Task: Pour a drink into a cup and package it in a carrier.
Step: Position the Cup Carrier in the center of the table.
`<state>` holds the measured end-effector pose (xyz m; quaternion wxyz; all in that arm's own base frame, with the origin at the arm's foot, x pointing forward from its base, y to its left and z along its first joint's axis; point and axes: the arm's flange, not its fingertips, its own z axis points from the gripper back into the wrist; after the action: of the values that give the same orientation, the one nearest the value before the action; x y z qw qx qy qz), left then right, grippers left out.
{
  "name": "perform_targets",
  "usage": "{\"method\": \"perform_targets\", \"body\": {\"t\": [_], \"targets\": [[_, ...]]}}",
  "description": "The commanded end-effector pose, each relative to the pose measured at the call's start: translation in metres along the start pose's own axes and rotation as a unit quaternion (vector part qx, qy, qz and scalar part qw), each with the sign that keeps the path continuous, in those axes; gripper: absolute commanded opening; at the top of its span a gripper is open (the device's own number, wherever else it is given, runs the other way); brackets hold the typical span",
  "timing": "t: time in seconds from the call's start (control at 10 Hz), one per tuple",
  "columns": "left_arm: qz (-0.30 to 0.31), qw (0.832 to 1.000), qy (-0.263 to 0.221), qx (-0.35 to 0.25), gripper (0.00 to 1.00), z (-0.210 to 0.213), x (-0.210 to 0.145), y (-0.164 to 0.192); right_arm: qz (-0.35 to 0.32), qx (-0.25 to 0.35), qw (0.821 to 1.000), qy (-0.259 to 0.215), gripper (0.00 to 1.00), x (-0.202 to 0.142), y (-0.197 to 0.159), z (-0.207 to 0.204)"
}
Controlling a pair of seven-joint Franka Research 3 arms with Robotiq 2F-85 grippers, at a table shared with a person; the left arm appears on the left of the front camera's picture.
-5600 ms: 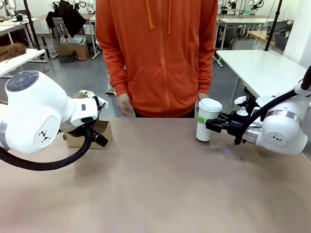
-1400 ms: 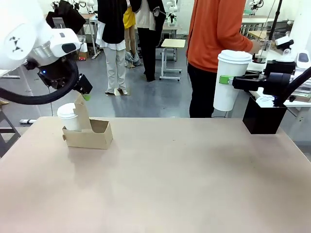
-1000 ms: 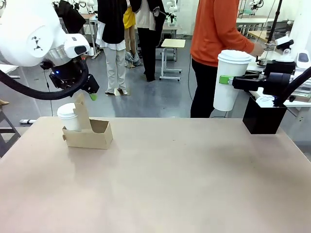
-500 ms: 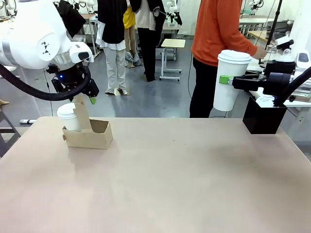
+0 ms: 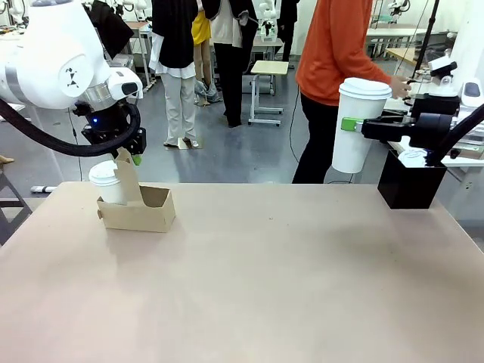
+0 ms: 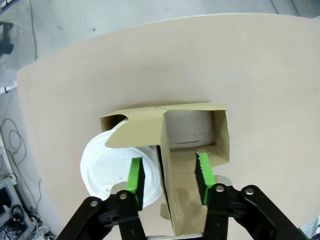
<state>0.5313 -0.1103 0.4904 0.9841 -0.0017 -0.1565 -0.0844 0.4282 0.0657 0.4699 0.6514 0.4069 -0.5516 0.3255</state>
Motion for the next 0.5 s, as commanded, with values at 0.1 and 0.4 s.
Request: {"method": "perform_targets", "body": {"t": [0.1,0.4], "targets": [[0.013,1.000,-0.006,0.022,0.00,0.0035,0.0030,-0.0023,0.005,0.000,1.000,-0.003,0.80,0.0043,0.0009,-0.0016],[0.011,0.999,-0.004,0.037,0.00,0.0020,0.0011,-0.0005,0.005,0.000,1.000,-0.003,0.80,0.0043,0.0009,-0.0016]]}}
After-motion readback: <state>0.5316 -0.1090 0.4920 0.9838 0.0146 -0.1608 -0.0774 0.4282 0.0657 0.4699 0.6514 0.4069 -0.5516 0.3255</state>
